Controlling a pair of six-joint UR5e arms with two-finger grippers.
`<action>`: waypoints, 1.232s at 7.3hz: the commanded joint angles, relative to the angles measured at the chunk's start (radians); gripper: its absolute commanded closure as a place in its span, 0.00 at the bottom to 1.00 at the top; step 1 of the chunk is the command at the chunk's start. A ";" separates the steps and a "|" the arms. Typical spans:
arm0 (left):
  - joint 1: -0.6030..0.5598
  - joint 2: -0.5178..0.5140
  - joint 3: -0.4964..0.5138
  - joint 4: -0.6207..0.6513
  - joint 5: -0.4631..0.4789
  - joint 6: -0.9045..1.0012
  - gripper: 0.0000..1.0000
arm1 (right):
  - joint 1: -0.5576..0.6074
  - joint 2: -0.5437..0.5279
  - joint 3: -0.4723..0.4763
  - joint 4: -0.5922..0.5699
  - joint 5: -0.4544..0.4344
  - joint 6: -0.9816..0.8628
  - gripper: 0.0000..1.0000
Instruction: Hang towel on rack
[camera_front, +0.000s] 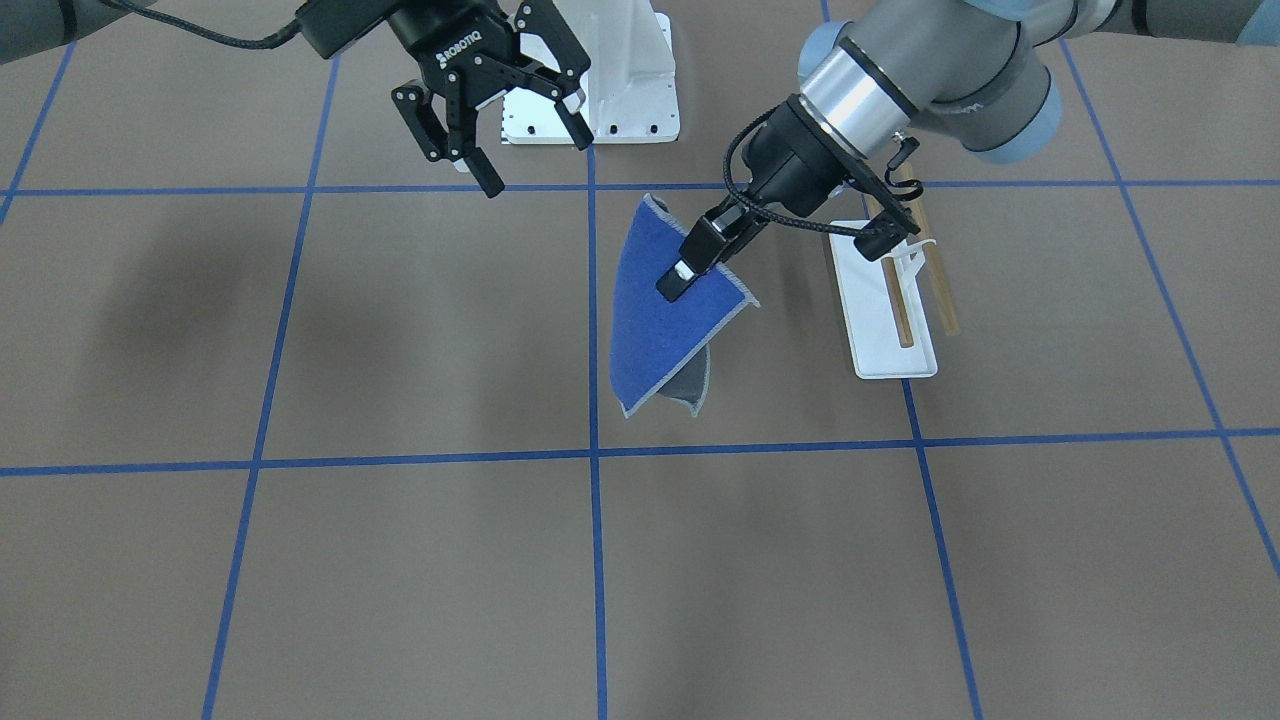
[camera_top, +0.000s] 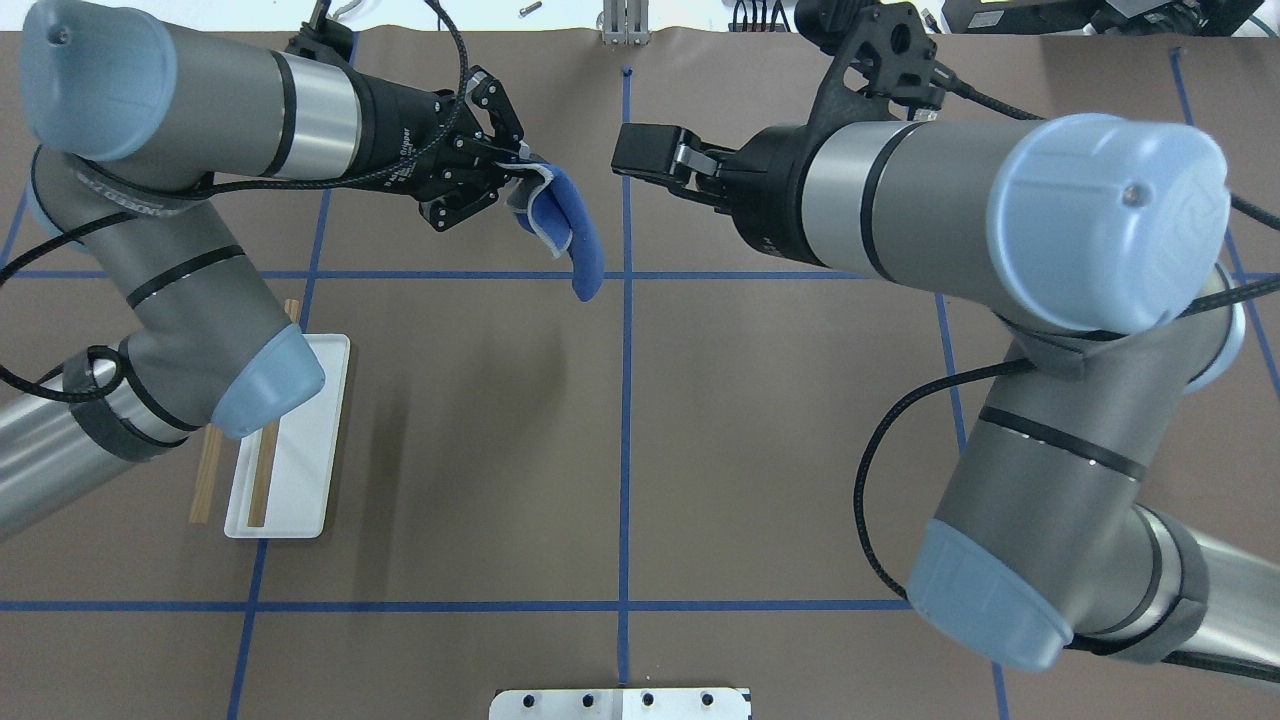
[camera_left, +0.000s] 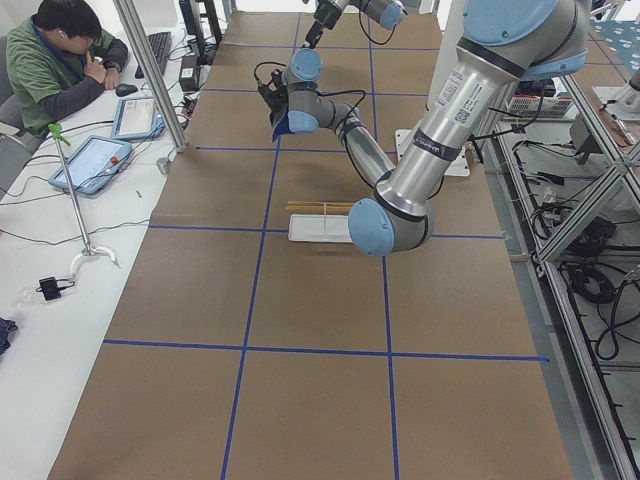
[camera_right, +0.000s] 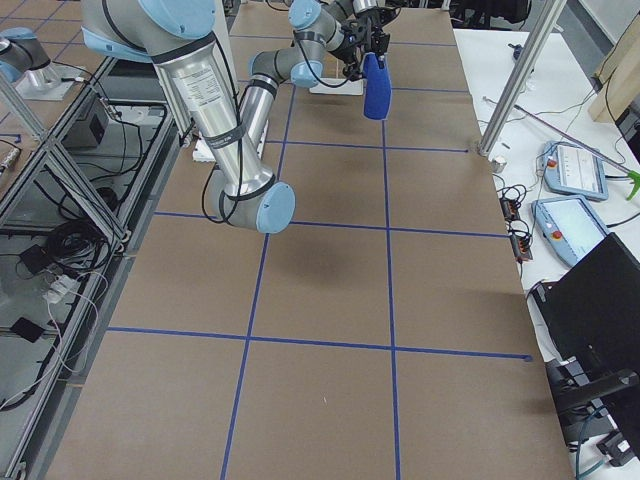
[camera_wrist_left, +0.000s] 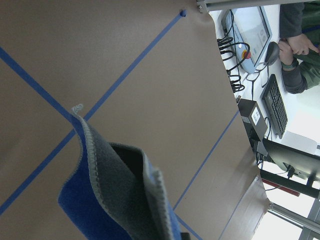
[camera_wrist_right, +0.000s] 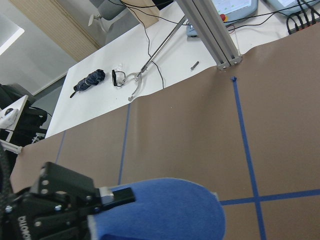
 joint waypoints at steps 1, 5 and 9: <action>-0.084 0.090 -0.056 -0.001 -0.142 0.087 1.00 | 0.121 -0.030 0.004 -0.152 0.178 -0.119 0.00; -0.126 0.311 -0.109 -0.004 -0.249 0.511 1.00 | 0.285 -0.111 -0.120 -0.320 0.296 -0.538 0.00; -0.128 0.491 -0.100 -0.002 -0.249 0.944 1.00 | 0.518 -0.232 -0.240 -0.319 0.534 -0.949 0.00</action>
